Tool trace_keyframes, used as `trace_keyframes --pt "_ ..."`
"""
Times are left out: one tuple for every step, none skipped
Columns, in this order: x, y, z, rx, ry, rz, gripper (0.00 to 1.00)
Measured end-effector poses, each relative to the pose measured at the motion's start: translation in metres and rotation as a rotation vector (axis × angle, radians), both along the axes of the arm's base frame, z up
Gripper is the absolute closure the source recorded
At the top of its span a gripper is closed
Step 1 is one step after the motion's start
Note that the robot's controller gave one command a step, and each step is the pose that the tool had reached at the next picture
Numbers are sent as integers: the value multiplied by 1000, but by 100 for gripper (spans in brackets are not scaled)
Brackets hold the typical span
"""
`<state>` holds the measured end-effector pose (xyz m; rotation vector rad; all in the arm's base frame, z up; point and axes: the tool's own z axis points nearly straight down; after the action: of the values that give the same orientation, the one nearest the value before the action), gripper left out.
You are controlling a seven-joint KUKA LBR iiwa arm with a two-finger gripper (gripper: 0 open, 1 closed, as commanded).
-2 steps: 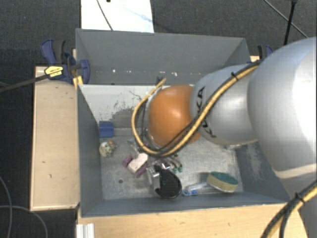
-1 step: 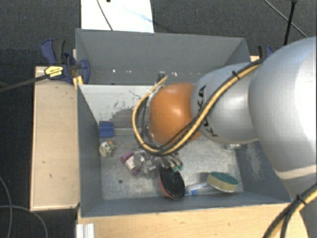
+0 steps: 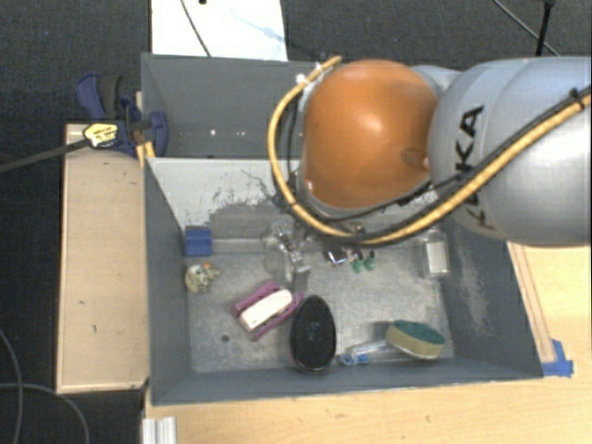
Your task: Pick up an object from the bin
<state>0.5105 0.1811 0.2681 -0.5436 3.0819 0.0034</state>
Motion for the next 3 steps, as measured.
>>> trace_keyframes --pt "45 -24 -100 -5 14 125 100" --pt "46 -22 -96 -3 9 123 0" --pt "22 -36 -201 -3 14 65 0"
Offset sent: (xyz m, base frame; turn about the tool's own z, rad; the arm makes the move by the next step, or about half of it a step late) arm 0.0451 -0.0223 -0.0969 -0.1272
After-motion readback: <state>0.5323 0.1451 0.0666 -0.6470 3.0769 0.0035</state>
